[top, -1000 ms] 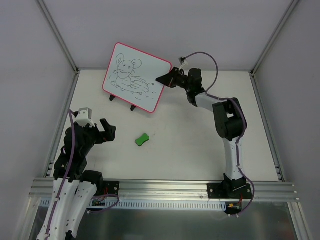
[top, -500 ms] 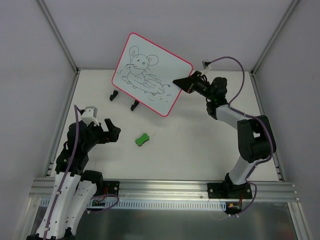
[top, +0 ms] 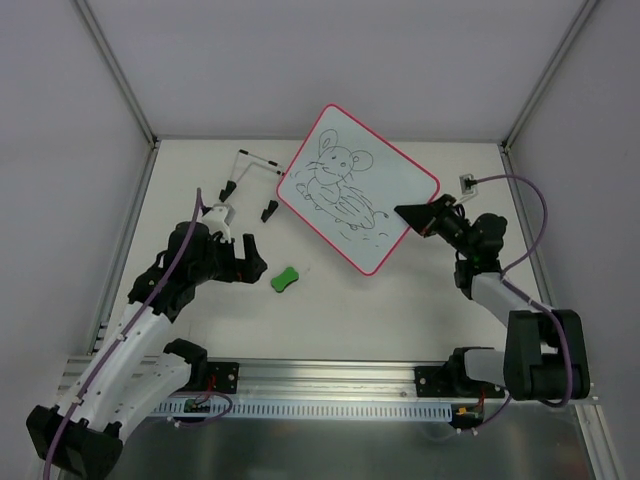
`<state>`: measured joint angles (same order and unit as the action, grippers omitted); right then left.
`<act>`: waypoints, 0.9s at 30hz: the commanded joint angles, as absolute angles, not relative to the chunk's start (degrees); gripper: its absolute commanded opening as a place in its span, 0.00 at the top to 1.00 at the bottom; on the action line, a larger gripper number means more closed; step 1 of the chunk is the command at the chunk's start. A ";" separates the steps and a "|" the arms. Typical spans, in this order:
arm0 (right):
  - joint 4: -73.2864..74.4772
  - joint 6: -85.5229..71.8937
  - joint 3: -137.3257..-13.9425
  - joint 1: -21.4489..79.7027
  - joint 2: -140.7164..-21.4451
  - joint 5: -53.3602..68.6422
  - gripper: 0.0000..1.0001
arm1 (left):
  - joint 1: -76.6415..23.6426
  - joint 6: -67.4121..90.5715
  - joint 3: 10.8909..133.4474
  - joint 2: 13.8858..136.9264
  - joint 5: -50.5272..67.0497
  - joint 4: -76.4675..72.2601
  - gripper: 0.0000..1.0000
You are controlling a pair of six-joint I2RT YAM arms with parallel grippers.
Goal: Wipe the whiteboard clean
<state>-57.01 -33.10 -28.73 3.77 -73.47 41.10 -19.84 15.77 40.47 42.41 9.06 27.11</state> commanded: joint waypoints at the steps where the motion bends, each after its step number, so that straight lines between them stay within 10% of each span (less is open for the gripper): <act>1: -68.64 -35.77 -26.12 1.76 -67.33 44.20 1.00 | -23.11 16.87 43.59 46.22 6.95 25.05 0.01; 27: -77.25 -27.86 -11.69 0.26 -72.86 46.49 1.00 | -32.78 12.04 35.60 68.90 0.44 0.26 0.08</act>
